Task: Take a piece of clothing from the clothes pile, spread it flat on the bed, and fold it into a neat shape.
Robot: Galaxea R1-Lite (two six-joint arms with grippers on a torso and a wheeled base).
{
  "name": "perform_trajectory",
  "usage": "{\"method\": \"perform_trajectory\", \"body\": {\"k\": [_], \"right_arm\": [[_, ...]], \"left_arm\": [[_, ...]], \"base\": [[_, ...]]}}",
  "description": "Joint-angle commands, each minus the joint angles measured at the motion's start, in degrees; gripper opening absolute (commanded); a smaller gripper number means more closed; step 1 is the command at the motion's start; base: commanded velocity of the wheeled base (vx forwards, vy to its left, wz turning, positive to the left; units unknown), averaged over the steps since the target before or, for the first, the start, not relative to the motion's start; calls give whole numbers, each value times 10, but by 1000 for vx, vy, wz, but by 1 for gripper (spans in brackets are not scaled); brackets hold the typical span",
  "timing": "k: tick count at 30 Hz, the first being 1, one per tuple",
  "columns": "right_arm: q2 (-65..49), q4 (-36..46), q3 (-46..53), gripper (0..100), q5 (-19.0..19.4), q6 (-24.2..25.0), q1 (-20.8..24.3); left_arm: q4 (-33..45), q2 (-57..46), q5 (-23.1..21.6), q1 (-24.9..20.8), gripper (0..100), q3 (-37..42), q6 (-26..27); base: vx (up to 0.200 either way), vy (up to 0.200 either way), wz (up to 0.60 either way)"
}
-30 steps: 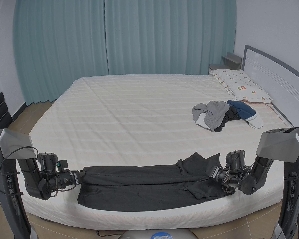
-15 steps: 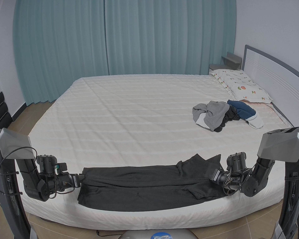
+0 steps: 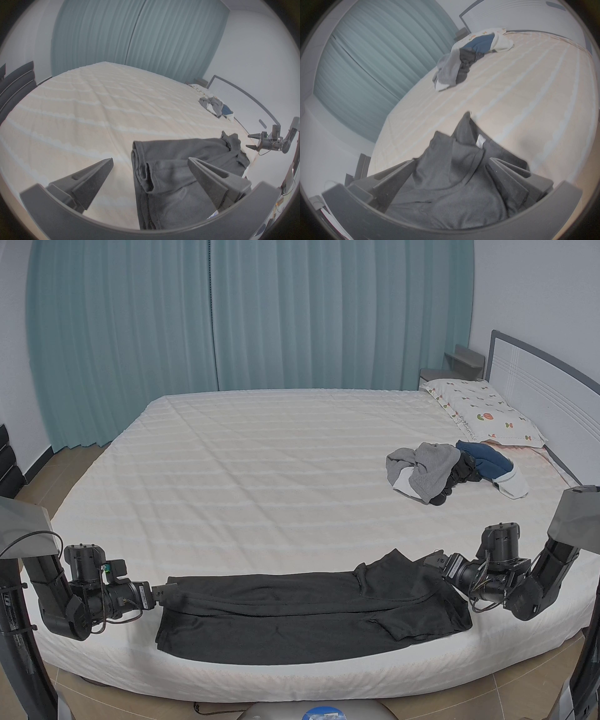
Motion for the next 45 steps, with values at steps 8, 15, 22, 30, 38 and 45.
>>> {"method": "perform_trajectory", "body": {"k": [8,15,22,30,38,45], "right_arm": [[3,2,-35,100,55,60,-46],[21,2,-50,100,90,68,-62],[27,3,-62,100,97,68,-74],[28,3,-64,100,96,68,-76],[28,3,-64,100,95,68,-83],[30,4,-64,100,95,68,-84]], "left_arm": [[7,22,6,-48,100,-97,-221],[125,74,8,-51,100,-206,-233],[159,88,29,-56,100,-231,-231],[158,98,66,-62,100,-230,-226],[162,82,82,-55,100,-224,-227],[165,78,82,-60,100,-212,-226]], "base": [[0,0,0],[0,0,0],[0,0,0],[0,0,0],[0,0,0],[0,0,0]]}}
